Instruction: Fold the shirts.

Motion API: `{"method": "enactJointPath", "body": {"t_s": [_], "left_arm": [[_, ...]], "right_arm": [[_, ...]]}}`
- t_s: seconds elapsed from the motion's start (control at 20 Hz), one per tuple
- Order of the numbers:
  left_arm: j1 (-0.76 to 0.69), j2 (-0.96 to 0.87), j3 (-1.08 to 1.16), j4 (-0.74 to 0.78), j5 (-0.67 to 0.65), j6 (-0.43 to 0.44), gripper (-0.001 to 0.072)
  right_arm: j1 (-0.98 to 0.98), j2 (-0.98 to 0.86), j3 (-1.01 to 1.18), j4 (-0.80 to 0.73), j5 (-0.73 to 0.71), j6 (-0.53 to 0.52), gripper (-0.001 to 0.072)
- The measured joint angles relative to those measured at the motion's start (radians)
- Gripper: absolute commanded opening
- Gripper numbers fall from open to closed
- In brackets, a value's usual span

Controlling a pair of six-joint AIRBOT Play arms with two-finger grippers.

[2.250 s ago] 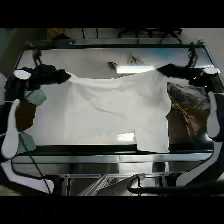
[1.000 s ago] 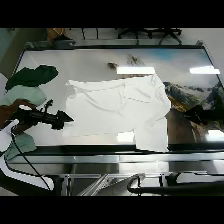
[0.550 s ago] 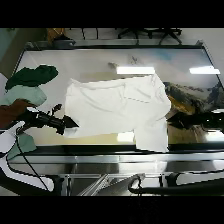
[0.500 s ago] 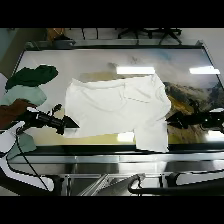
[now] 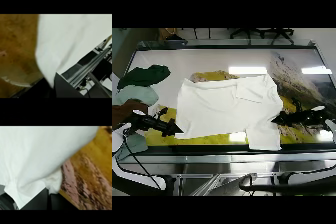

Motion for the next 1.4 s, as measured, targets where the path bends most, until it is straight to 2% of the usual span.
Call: {"method": "enactJointPath", "body": {"t_s": [0.2,0.35,0.55,0.75,0.85,1.05,1.15,1.3,1.4], "left_arm": [[-0.043,0.061,0.037,-0.063,0.011,0.013,0.0010],[-0.055,0.198,0.177,-0.191,-0.031,0.019,0.0010],[-0.030,0.446,0.549,-0.380,-0.031,-0.001,0.0011],[0.046,0.633,0.934,-0.448,0.052,-0.034,0.0011],[0.134,0.711,1.039,-0.459,0.096,-0.055,0.0011],[0.385,0.845,1.013,-0.471,0.138,-0.103,0.0011],[0.429,0.863,0.925,-0.471,0.146,-0.113,0.0011],[0.335,0.813,0.793,-0.454,0.141,-0.101,0.0011],[0.206,0.731,0.713,-0.363,0.148,-0.090,0.0011]], "right_arm": [[0.003,0.052,0.054,0.024,-0.022,-0.039,0.0012],[0.003,0.204,0.221,0.199,0.073,-0.071,0.0012],[0.002,0.430,0.564,0.306,0.047,-0.095,0.0012],[0.002,0.605,0.851,0.322,-0.082,-0.121,0.0012],[0.002,0.661,0.955,0.294,-0.146,-0.144,0.0012],[0.002,0.693,1.073,0.209,-0.210,-0.162,0.0012],[0.002,0.658,1.085,0.182,-0.196,-0.147,0.0012],[0.003,0.550,1.058,0.197,-0.127,-0.127,0.0012],[0.008,0.455,1.020,0.238,-0.066,-0.119,0.0012]]}}
